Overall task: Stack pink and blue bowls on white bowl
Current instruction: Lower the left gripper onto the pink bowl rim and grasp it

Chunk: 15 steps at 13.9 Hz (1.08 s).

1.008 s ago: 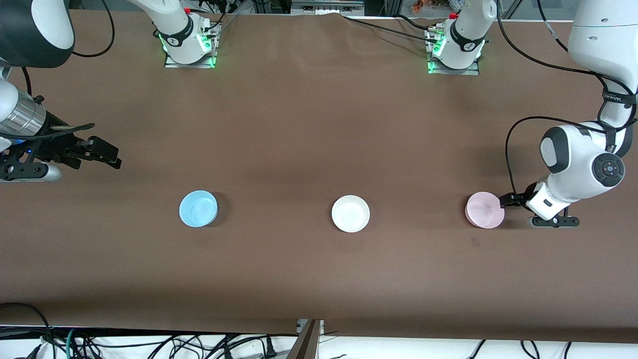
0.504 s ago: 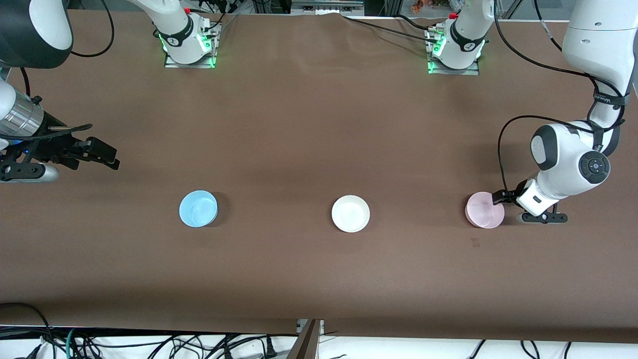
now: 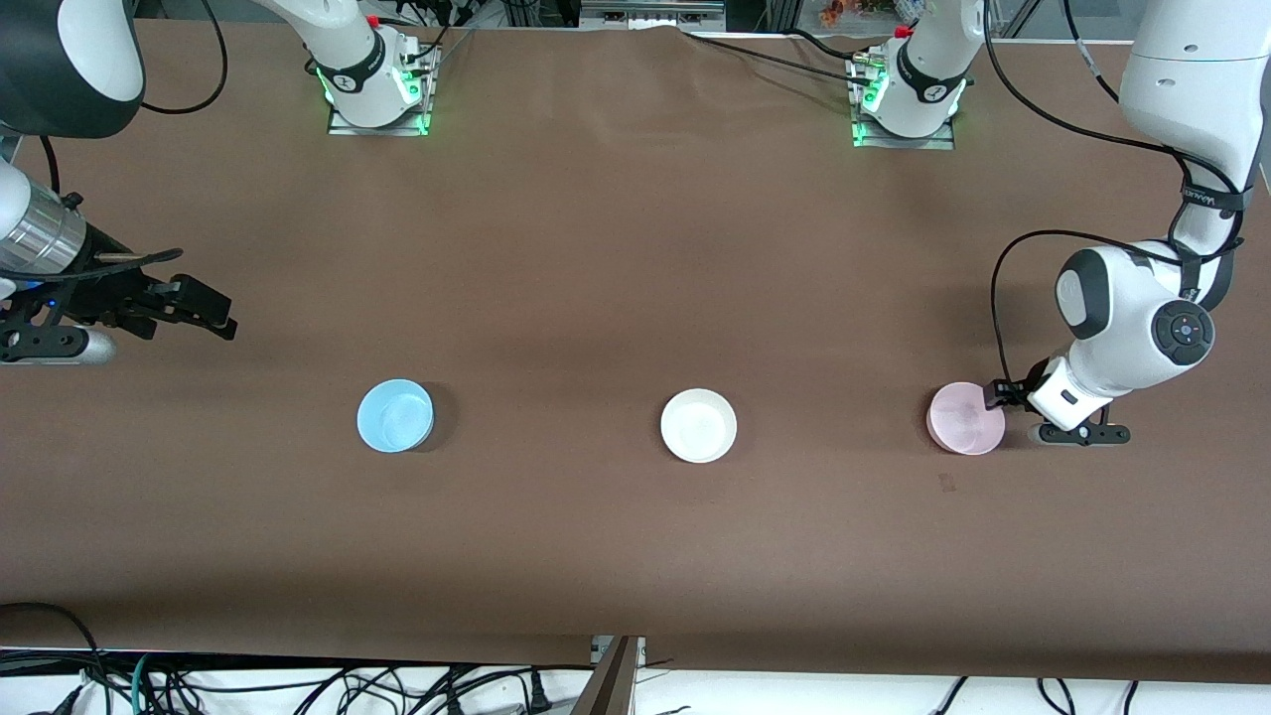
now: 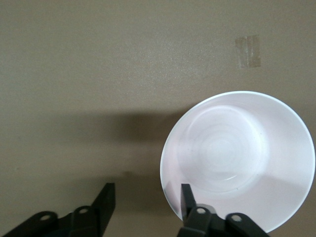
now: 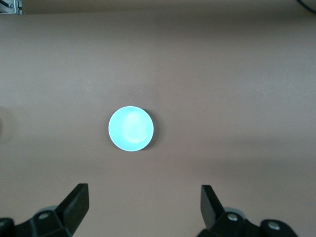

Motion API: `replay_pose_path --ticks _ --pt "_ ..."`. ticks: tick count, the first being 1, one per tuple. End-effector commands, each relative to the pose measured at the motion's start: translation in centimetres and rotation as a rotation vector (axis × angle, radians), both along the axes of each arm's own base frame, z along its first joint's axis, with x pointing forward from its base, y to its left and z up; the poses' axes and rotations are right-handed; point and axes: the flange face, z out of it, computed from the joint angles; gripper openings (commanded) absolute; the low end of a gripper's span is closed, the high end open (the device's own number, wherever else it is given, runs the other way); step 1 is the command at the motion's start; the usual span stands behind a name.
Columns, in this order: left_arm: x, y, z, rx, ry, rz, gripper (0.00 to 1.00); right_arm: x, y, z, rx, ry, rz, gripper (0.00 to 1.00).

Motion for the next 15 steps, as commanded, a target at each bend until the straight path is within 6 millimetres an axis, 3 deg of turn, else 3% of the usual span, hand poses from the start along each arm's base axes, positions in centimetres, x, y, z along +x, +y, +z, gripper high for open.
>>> replay_pose_path --ticks 1,15 --pt "-0.24 0.05 0.00 -0.021 -0.014 0.006 0.54 -0.17 -0.35 0.10 0.006 -0.008 -0.005 1.00" --pt "-0.11 -0.87 -0.62 -0.038 -0.019 0.016 0.10 -0.09 -0.32 -0.06 0.006 -0.006 -0.005 1.00"
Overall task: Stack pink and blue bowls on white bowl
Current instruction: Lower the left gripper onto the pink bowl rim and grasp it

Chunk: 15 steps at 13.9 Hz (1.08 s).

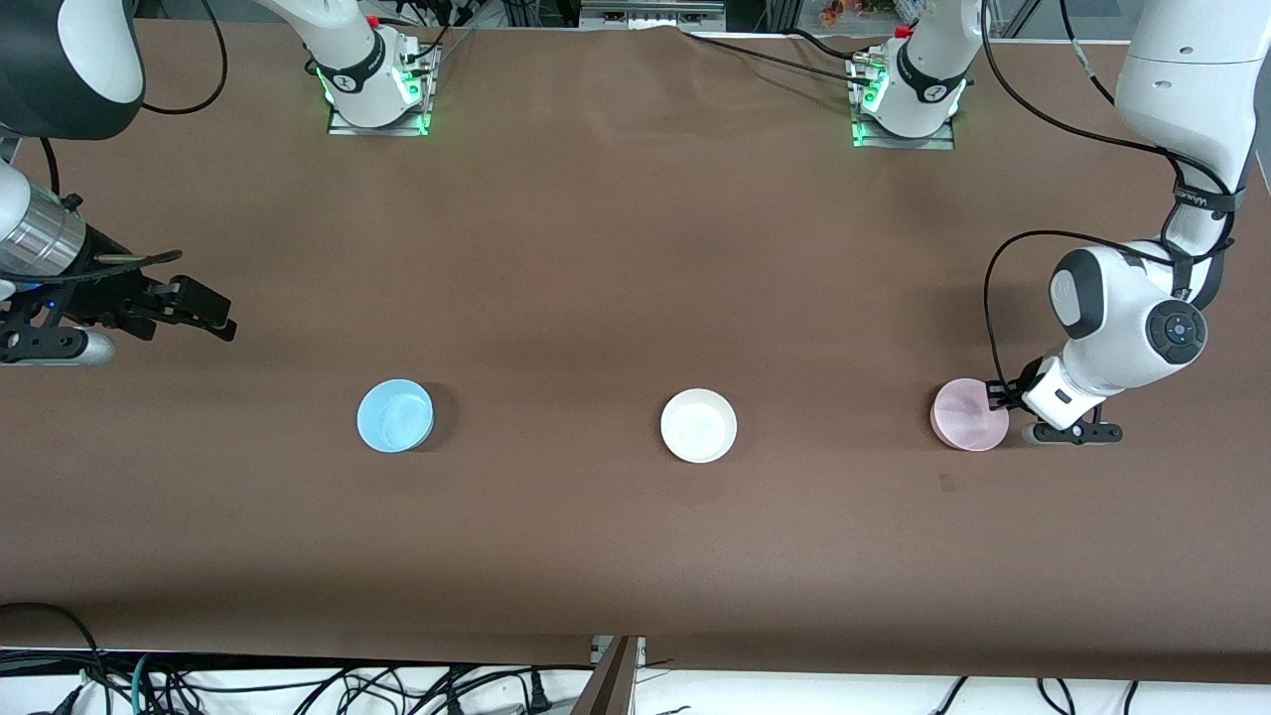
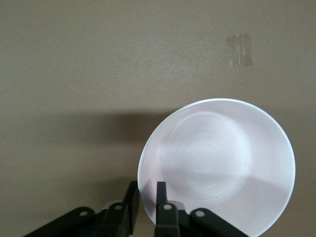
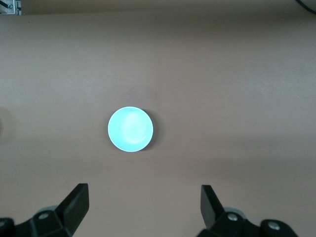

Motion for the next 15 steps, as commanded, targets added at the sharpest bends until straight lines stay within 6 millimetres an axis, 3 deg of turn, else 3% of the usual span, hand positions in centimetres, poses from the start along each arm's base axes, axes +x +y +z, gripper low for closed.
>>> replay_pose_path --ticks 1,7,15 --pt "0.1 -0.2 -0.2 -0.019 -0.015 0.004 0.08 -0.1 -0.3 0.1 0.006 -0.007 -0.003 1.00" --pt "0.7 -1.1 0.6 -0.023 -0.031 0.029 0.00 -0.1 -0.3 0.1 0.007 -0.007 -0.004 1.00" --pt "2.2 -7.0 5.1 -0.071 -0.084 0.232 0.00 -0.2 -0.2 0.1 0.001 -0.004 -0.003 1.00"
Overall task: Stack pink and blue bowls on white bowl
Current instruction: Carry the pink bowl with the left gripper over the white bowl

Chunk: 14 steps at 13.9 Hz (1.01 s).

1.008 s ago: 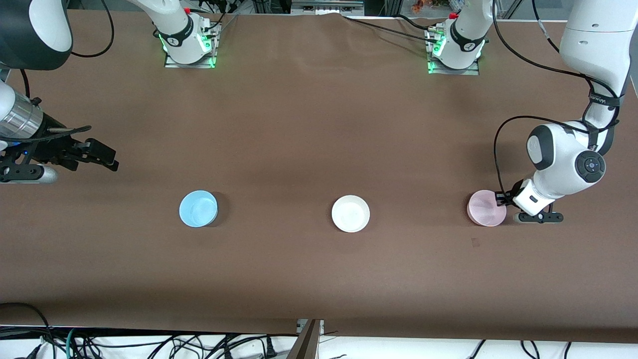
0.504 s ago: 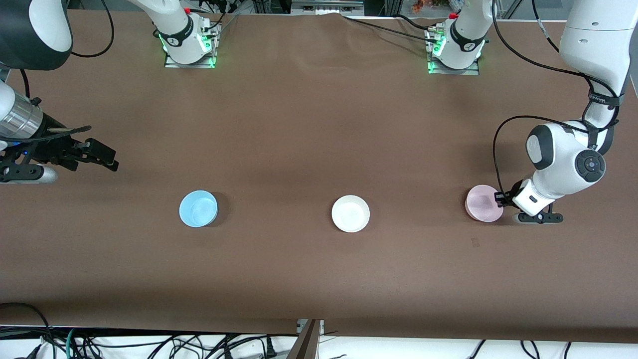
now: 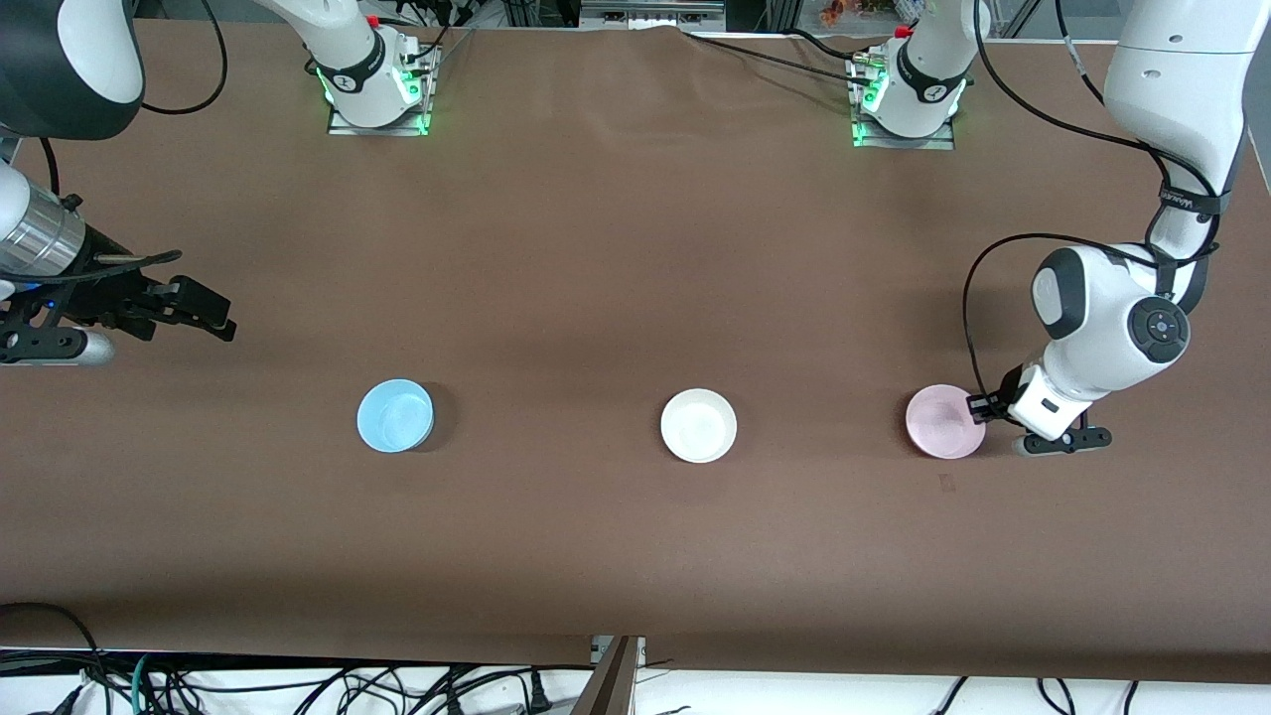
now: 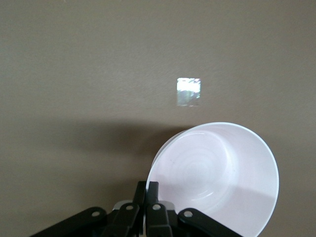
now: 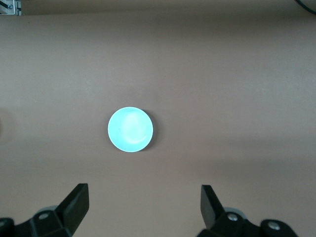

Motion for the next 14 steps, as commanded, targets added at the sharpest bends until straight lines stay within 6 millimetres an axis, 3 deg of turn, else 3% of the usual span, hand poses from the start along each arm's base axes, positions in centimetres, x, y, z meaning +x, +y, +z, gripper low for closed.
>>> replay_pose_path --ticks 1,4,7,14 --pt "0.4 -2.2 3.1 -0.034 -0.031 0.092 0.00 -0.2 -0.2 0.0 0.001 -0.002 -0.002 1.00" --pt "0.8 -5.8 4.7 -0.062 -0.042 0.185 0.00 -0.3 -0.2 0.1 -0.001 0.003 -0.001 1.00" --pt "1.0 -10.8 5.8 -0.082 -0.040 0.258 0.00 -0.4 -0.2 0.1 -0.004 0.004 0.004 1.00" --pt "0.0 -20.5 6.9 -0.111 -0.025 0.344 0.00 -0.1 -0.2 -0.6 -0.006 0.013 0.014 1.00"
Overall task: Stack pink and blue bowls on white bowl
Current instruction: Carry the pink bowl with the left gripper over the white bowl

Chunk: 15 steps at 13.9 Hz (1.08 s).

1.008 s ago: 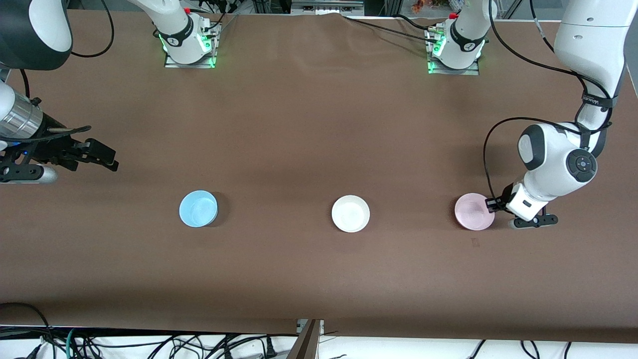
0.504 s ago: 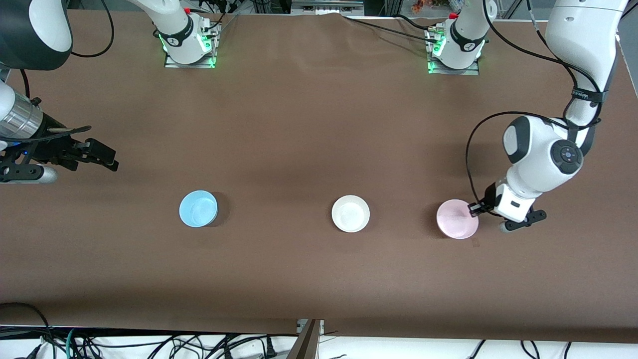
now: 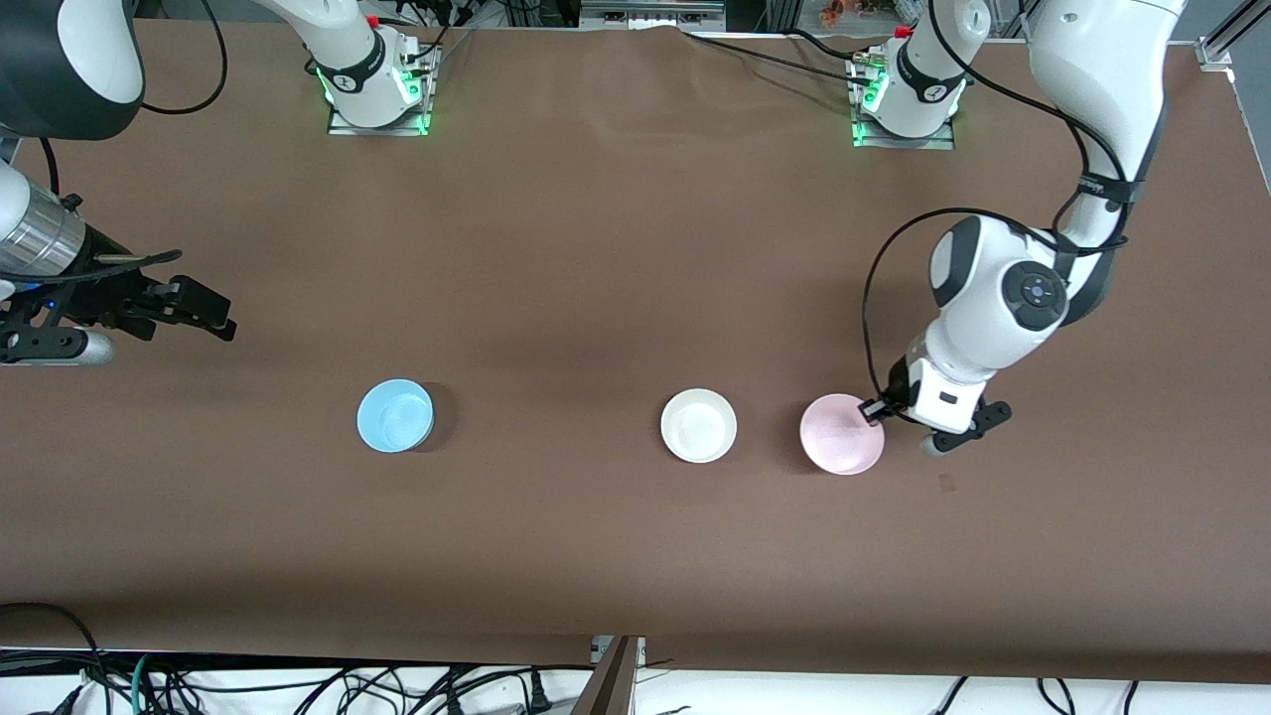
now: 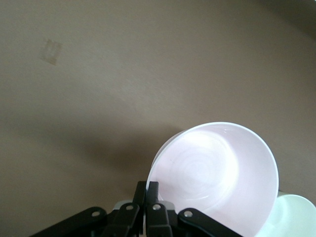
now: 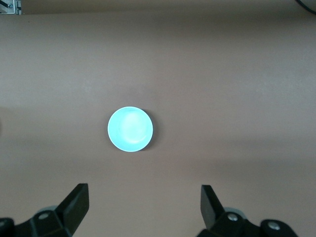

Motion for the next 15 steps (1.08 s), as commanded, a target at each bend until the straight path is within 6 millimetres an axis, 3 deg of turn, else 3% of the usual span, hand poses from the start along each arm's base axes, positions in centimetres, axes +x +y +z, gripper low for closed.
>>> replay_pose_path --ticks 1,7,13,15 --pt "-0.4 -3.2 0.9 -0.011 0.014 0.036 0.00 0.3 0.0 -1.7 -0.012 0.030 0.013 1.00" --pt "-1.6 -10.4 0.4 -0.009 0.020 0.094 0.00 1.1 1.0 -5.4 -0.036 0.093 0.027 1.00" --pt "-3.0 -14.1 -0.6 -0.016 0.039 0.104 0.00 0.9 1.6 -8.0 -0.041 0.173 0.030 1.00" --pt "-2.6 -15.4 -1.0 -0.028 0.041 0.131 0.00 0.1 1.8 -10.1 -0.037 0.194 0.034 1.00"
